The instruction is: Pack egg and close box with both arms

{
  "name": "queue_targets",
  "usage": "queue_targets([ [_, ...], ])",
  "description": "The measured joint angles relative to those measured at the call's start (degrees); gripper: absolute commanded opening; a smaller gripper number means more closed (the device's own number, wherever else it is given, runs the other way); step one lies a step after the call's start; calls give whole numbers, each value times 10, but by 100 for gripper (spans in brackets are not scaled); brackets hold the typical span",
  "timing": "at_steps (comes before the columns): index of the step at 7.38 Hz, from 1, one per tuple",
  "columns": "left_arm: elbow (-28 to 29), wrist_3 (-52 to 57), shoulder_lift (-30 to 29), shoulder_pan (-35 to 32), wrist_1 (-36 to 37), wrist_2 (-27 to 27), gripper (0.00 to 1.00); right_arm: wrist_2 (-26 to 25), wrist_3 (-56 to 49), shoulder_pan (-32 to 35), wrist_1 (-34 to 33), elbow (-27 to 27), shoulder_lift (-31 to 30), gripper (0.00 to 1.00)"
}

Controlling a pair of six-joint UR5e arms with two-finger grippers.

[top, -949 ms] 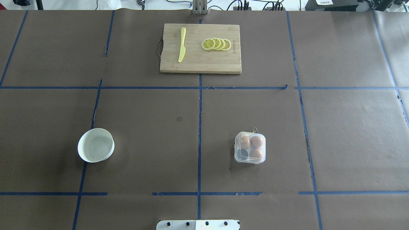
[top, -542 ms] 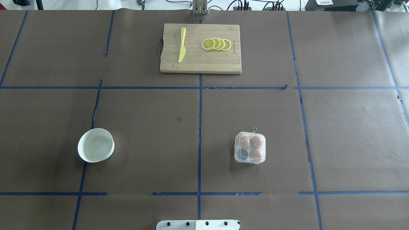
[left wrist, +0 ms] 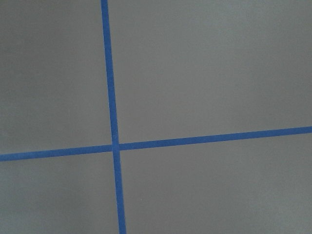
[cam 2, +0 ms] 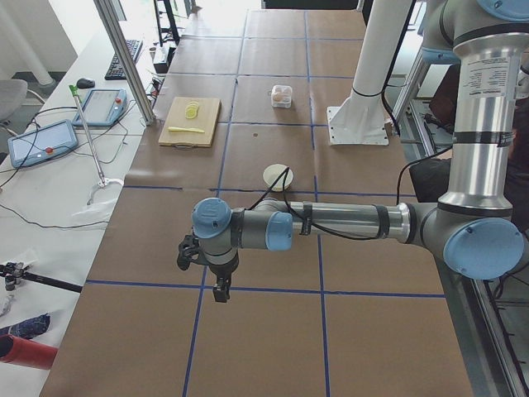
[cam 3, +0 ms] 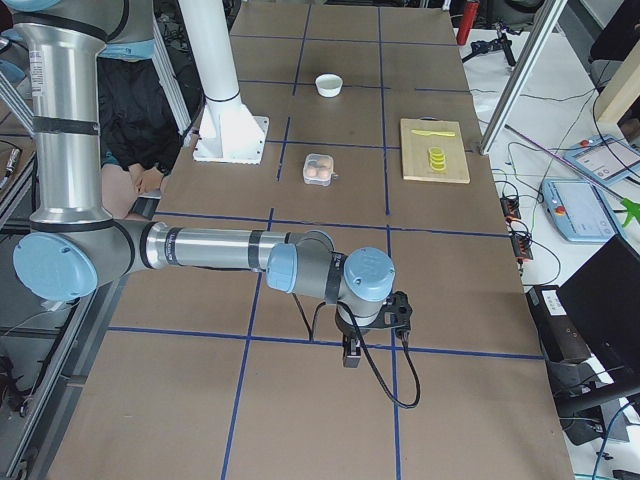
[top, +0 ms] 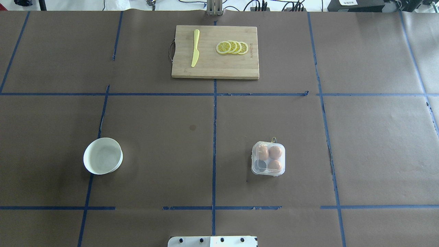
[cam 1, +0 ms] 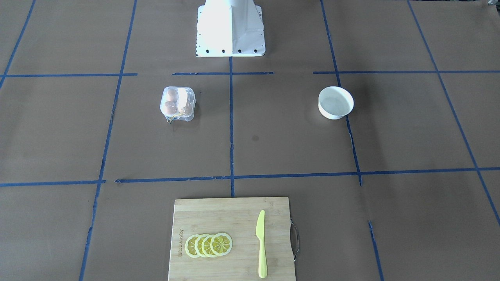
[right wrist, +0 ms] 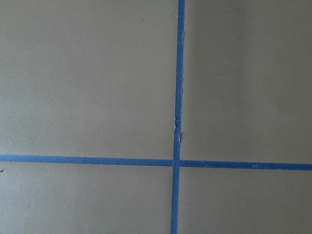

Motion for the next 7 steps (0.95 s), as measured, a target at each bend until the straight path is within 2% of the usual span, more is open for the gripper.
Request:
queue_targets([
  [4, 1, -1, -1, 0, 0, 0, 100, 0, 69, -1, 62, -9, -2, 100],
  [7, 0, -2, -1, 0, 0, 0, 100, 5, 78, -8, 69, -10, -2, 100],
])
